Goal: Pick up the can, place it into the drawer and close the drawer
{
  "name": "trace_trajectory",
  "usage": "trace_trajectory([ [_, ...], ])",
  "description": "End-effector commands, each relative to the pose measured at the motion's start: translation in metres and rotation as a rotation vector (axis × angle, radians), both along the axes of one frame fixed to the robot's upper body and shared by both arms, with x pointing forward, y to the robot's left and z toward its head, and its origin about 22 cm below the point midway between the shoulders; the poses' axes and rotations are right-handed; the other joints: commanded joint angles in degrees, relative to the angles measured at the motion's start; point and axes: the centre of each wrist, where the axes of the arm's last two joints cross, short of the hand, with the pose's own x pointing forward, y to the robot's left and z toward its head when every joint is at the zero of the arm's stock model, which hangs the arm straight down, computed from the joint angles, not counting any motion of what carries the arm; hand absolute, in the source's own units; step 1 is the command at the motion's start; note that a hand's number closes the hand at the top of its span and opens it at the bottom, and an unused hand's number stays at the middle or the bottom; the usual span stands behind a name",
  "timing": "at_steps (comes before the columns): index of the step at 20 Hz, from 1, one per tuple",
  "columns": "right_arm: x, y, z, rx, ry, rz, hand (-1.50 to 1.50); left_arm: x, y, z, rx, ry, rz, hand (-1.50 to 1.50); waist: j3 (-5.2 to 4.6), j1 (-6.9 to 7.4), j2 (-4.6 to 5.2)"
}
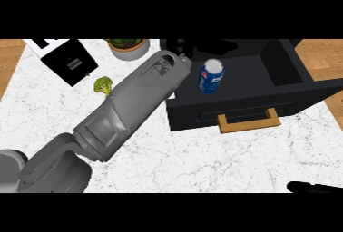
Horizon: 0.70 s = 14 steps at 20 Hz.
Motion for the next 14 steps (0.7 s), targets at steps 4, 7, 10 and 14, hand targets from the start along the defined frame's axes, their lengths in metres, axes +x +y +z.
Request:
trace_trajectory([
  [4, -0.002, 0.005, 0.013, -0.209, -0.07, -0.005, -1.5, -0.001, -0.006, 0.015, -0.083, 0.015, -0.037, -1.5, -0.04, 1.11, -0.22],
  [7, -0.002, 0.01, 0.014, -0.281, -0.087, 0.002, -1.5, -0.002, -0.001, 0.003, -0.109, -0.014, -0.028, -1.5, -0.04, 1.83, -0.38],
  [10, 0.006, 0.026, 0.021, -0.377, -0.106, -0.011, -1.5, -0.005, -0.009, 0.016, -0.124, -0.019, -0.022, -1.5, -0.08, 3.1, -0.71],
  [14, 0.019, 0.026, 0.012, -0.567, -0.086, -0.05, -1.5, -0.003, -0.011, 0.025, -0.122, -0.041, -0.014, -1.5, -0.08, 4.73, -0.99],
])
